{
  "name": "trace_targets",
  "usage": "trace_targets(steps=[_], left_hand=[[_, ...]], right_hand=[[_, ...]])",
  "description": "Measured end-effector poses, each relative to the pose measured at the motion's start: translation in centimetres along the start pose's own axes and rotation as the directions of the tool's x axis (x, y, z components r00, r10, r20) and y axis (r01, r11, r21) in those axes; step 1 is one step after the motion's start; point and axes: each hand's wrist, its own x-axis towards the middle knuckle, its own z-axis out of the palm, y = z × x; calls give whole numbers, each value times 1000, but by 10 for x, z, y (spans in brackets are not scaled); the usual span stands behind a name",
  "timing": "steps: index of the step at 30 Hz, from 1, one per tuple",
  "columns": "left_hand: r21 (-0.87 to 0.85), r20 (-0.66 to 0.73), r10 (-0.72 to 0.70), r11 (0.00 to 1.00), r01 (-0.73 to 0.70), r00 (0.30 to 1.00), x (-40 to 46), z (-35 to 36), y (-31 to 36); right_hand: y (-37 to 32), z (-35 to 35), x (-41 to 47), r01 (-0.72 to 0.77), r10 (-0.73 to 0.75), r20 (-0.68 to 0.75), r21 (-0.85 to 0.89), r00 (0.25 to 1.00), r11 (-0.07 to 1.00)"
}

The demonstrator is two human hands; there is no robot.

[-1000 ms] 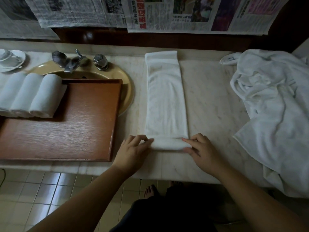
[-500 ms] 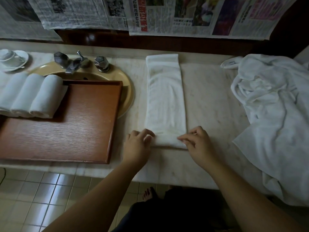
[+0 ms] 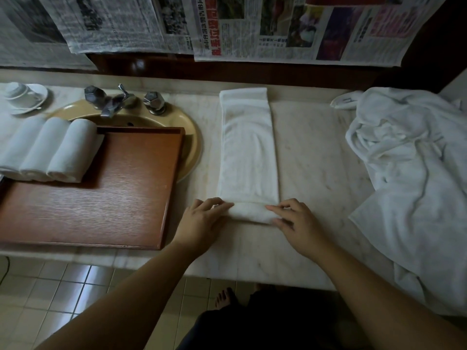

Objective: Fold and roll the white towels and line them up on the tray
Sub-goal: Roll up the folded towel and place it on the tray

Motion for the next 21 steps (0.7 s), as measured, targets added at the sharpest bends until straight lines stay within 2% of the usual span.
trace_targets(steps=[2, 5, 6, 9, 10, 13, 15, 18, 21], left_hand=[[-131, 55, -89, 987, 96, 995, 6, -2, 2], [-305, 128, -204, 923, 234, 971, 9, -4, 6], [-378, 155, -243, 881, 285, 958, 9, -6, 8], [-620, 237, -376, 651, 437, 896, 11, -14, 17], [-621, 231, -389, 647, 442, 892, 12, -15, 20], [-434, 82, -358, 828, 357, 930, 10, -10, 25], [-258, -71, -258, 938, 232, 964, 3, -3, 20], [-34, -196, -67, 998, 61, 978, -5, 2, 14], [109, -192, 85, 992, -64, 978, -9, 4, 9]], right_hand=[[0, -1, 3, -86, 80, 63, 100, 995, 991], [-4, -4, 8, -148, 120, 143, 202, 982, 968], [-6, -4, 10, -164, 131, 152, 230, 980, 959], [-8, -3, 12, -187, 161, 118, 254, 980, 949], [-9, -4, 9, -155, 138, 88, 223, 986, 962], [-10, -8, -3, 25, -24, -37, 43, 999, 999], [-8, -8, -11, 127, -132, -67, -74, 989, 989], [-6, -1, -14, 128, -149, -105, -181, 983, 975], [-11, 5, -14, 114, -133, -90, -194, 987, 974]])
